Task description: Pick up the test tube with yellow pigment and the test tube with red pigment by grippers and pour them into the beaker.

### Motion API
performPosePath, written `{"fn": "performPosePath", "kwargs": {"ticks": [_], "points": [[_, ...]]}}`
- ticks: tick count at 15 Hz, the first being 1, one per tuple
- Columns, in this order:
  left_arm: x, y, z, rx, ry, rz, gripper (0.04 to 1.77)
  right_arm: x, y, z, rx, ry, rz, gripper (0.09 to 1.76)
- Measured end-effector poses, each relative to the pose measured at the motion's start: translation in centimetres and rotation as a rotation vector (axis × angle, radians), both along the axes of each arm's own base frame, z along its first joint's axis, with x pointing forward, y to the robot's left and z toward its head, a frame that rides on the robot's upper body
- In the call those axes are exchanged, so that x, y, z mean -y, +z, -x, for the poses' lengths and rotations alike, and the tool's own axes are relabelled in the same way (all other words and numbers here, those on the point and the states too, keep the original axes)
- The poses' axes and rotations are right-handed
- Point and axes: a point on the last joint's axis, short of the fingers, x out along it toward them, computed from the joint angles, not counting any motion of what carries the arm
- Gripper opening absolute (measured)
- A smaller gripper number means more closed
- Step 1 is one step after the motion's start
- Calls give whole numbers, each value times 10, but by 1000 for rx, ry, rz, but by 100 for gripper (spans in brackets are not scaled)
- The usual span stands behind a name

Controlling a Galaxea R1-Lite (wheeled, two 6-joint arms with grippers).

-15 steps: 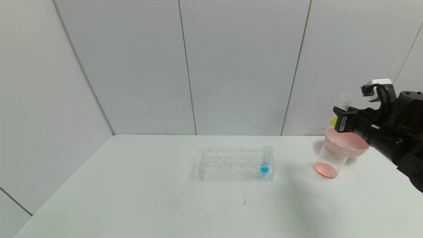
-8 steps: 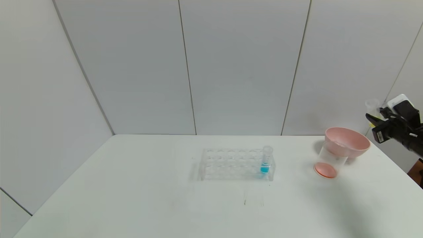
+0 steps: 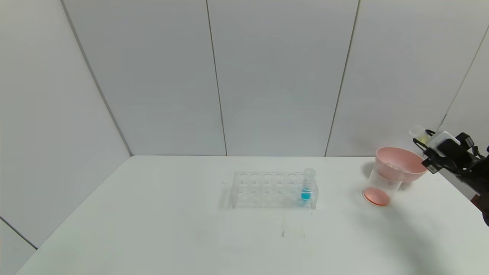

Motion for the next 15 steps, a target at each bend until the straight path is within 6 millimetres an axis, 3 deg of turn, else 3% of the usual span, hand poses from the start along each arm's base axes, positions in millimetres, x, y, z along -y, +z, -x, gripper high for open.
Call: {"fn": "performPosePath", "kwargs": {"ticks": [10,15], "points": [[0,0,0,0,0,0,176,0,-11,2,29,48,386,49],[0,0,0,0,0,0,176,-7,-14,0,35,60,464,49]]}}
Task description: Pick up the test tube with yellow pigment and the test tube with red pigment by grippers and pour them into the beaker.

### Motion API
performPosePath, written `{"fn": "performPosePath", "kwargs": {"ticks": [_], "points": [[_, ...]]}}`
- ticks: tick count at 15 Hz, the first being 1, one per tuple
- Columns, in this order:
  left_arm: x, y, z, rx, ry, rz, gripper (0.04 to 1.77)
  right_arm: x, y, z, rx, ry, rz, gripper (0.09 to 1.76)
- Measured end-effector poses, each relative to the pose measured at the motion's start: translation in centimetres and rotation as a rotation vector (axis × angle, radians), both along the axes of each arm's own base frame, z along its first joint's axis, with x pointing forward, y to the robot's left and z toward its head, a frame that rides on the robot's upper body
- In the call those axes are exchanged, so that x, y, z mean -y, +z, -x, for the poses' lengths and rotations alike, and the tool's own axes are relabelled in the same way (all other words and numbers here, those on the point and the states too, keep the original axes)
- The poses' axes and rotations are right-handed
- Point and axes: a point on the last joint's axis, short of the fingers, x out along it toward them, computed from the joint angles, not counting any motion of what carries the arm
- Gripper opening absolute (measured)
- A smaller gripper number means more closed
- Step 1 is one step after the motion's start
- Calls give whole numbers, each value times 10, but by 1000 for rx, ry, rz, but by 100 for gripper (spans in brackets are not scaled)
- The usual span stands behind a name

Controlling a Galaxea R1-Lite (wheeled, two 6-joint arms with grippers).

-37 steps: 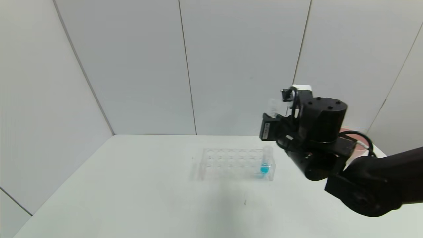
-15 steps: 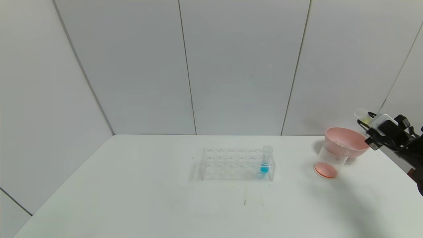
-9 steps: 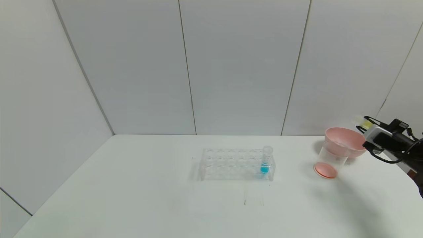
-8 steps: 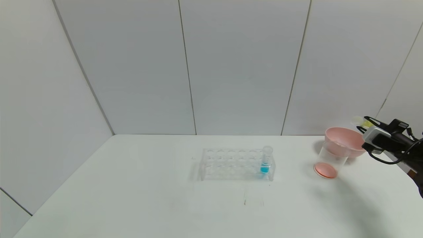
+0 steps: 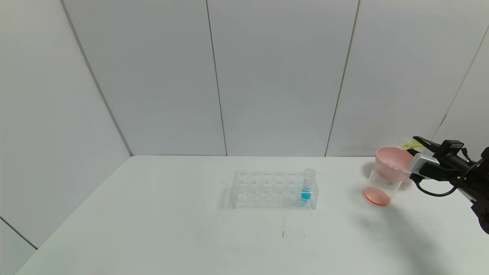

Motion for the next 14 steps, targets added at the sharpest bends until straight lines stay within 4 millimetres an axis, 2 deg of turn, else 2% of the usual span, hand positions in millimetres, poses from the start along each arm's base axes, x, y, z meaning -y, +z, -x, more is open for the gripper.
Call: {"fn": "performPosePath", "kwargs": {"ticks": [14], "points": [[0,0,0,0,0,0,176,-7,-1,-1,36,-7,211,49]]}}
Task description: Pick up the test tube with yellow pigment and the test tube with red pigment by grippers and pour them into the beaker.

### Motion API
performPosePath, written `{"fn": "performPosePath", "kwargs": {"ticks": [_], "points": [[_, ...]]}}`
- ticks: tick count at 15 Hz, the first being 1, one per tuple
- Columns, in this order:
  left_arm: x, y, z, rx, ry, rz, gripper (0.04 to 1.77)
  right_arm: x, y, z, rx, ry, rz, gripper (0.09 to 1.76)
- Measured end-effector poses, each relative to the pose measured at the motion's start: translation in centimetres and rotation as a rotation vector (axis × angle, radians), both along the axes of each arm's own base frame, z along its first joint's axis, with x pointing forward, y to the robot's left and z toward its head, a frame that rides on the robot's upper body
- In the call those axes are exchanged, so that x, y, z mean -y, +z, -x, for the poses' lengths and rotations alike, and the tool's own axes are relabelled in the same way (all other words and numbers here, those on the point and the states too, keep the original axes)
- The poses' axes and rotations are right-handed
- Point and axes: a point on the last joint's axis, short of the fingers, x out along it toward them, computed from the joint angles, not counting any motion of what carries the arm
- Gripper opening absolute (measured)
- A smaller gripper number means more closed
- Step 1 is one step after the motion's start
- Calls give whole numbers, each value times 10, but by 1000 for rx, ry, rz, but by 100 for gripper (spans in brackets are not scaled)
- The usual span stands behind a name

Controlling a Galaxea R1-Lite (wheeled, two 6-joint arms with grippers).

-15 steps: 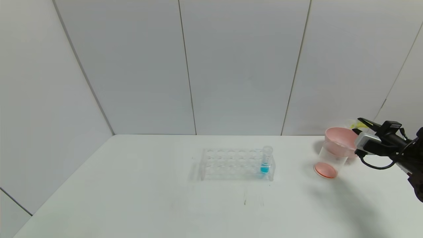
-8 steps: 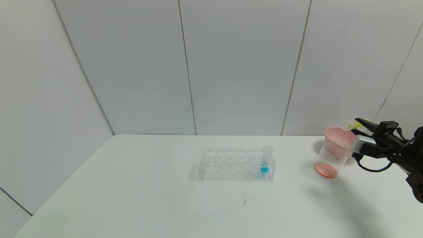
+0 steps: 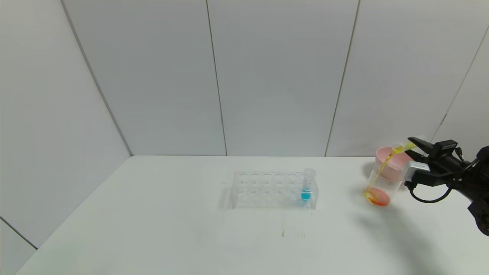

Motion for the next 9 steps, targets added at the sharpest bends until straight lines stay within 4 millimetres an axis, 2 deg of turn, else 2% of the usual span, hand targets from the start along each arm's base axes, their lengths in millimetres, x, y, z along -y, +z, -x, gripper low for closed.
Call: {"fn": "performPosePath", "kwargs": {"ticks": [9], "points": [[0,0,0,0,0,0,176,2,-1,0,17,-35,93,49]]}}
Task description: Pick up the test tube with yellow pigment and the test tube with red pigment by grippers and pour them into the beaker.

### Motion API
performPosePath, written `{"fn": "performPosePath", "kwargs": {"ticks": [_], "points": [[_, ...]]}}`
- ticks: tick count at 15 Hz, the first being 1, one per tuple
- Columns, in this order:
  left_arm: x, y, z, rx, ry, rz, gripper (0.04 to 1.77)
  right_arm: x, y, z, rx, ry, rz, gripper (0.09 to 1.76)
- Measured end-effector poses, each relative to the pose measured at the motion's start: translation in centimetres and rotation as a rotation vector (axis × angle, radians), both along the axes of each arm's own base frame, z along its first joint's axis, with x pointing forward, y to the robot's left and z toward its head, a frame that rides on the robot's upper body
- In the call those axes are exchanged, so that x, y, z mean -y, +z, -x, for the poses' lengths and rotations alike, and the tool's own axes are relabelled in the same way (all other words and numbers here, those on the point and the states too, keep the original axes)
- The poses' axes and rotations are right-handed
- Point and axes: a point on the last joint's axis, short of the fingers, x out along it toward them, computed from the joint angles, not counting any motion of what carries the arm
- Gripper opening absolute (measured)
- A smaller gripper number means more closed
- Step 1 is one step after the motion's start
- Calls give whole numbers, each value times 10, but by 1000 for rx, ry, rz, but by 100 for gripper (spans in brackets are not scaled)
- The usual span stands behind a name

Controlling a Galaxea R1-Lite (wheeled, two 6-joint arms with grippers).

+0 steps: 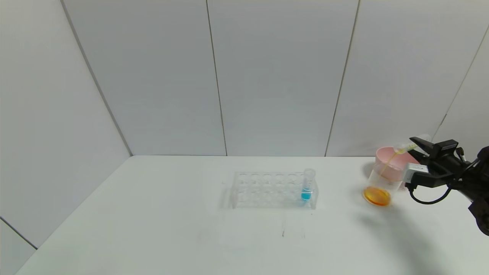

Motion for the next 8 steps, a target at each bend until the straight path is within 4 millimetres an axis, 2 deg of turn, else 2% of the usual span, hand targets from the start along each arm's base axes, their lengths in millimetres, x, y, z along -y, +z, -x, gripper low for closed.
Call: {"fn": "performPosePath", "kwargs": {"ticks": [8], "points": [[0,0,0,0,0,0,176,3,1,2,17,-16,80,49]]}}
